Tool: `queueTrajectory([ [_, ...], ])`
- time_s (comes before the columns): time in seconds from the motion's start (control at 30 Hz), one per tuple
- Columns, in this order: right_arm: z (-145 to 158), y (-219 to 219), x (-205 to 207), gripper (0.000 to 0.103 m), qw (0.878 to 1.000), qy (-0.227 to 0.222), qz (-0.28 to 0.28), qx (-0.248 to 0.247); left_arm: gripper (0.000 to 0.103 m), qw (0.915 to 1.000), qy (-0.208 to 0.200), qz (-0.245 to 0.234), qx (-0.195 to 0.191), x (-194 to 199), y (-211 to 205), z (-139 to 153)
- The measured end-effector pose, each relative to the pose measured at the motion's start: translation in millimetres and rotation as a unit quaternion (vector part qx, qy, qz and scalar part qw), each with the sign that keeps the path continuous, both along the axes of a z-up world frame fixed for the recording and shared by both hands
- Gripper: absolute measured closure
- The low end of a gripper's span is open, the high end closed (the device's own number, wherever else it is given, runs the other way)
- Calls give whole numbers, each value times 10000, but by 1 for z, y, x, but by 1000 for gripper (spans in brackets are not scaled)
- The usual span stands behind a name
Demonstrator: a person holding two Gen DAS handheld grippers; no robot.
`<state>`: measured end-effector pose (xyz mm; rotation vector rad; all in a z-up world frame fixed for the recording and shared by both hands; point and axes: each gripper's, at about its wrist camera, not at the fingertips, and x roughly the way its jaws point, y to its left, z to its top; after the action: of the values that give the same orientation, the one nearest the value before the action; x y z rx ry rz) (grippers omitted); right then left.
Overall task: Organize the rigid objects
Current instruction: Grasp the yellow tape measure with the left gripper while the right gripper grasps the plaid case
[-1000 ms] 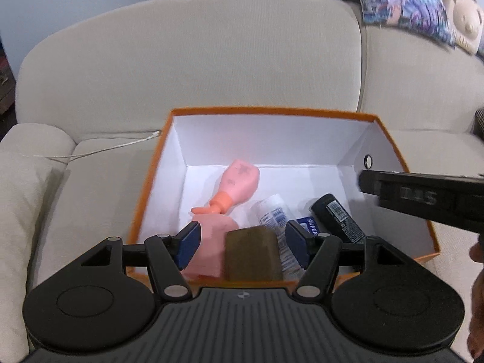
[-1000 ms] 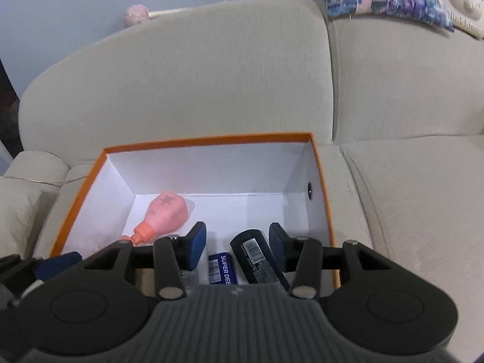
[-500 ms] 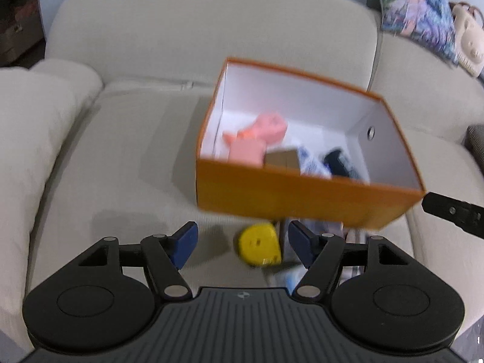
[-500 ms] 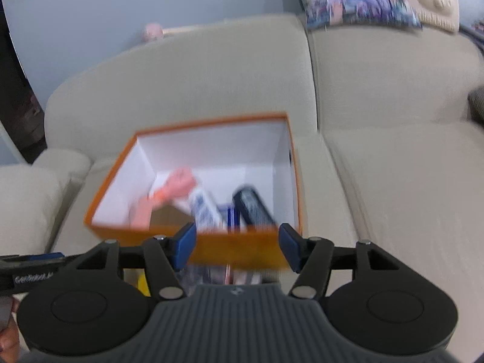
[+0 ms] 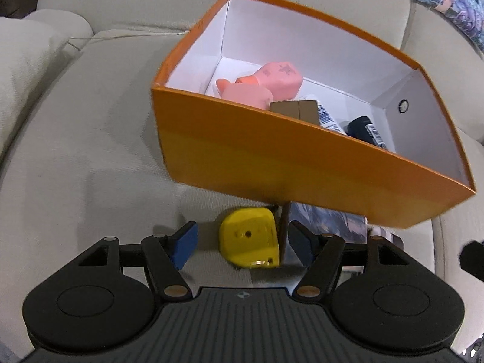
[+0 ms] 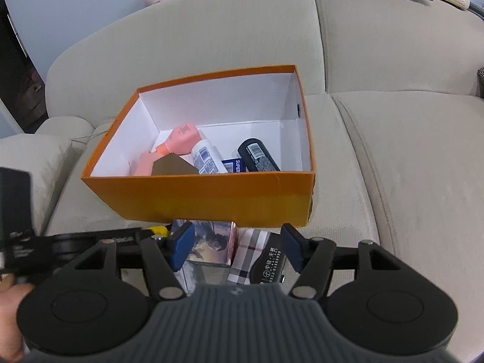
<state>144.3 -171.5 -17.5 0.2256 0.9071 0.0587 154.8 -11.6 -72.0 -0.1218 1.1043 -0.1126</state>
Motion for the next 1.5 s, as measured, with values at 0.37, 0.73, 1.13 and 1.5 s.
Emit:
queueTrajectory([
  [0.37,-14,-7,8,36,9998,193,3,-20,11,9995,244,185,30,11,6,-26],
  [0.73,-30,-4,12,28,9986,529,-29,-73,12,9970,83,-269,724,9,-14,-33],
  [1.13,-89,7,36,28,9870,1606,-22,-20,18,9936,568,426,876,-2,21,-27],
  [1.5,-109,7,51,29,9832,1805,-230,-120,19,9940,638,424,778,6,33,-29],
])
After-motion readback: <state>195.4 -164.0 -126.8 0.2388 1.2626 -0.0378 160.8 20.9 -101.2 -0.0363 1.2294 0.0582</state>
